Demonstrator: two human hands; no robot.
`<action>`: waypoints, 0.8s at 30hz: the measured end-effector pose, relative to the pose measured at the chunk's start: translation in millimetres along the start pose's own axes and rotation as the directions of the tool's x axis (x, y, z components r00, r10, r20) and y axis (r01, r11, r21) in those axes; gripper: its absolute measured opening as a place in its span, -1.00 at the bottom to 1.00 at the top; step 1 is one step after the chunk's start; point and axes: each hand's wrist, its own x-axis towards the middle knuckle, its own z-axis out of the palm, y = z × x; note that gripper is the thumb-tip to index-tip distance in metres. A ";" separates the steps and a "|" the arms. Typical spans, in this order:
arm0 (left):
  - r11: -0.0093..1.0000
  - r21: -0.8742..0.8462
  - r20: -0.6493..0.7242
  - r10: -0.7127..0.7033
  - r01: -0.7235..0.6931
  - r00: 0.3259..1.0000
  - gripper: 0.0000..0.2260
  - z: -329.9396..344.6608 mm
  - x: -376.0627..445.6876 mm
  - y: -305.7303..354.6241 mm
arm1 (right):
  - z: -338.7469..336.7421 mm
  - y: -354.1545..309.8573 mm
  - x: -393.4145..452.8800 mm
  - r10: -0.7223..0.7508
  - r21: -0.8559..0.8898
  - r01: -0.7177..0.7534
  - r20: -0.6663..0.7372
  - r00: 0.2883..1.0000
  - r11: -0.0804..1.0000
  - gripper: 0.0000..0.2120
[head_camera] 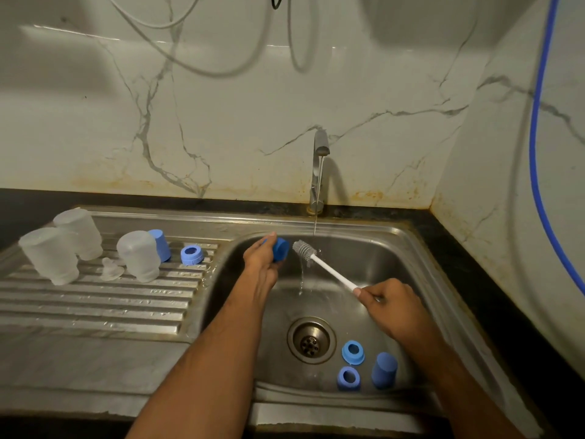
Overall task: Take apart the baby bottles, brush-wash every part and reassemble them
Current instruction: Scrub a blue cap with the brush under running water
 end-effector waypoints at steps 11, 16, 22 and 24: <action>0.993 0.111 0.205 -0.049 0.027 0.977 -0.89 18.1 -6.6 -1.1 | 11.3 -23.6 -0.8 -0.113 -0.175 0.105 -0.041 0.993 0.979 -0.63; 0.985 0.174 0.161 -0.011 -0.018 0.987 -0.90 18.3 -3.7 -9.4 | 17.9 -17.0 -0.4 -0.073 -0.037 0.077 0.095 0.993 0.996 -0.68; 0.992 0.123 0.153 -0.022 0.003 0.988 -0.89 15.6 -2.3 -3.8 | 11.2 -20.5 0.5 -0.105 0.000 0.105 -0.017 0.994 0.994 -0.65; 0.995 0.098 0.089 -0.019 0.010 0.996 -0.85 11.7 0.0 -3.6 | 13.2 -15.2 -1.6 -0.072 -0.028 0.072 0.004 0.997 0.997 -0.64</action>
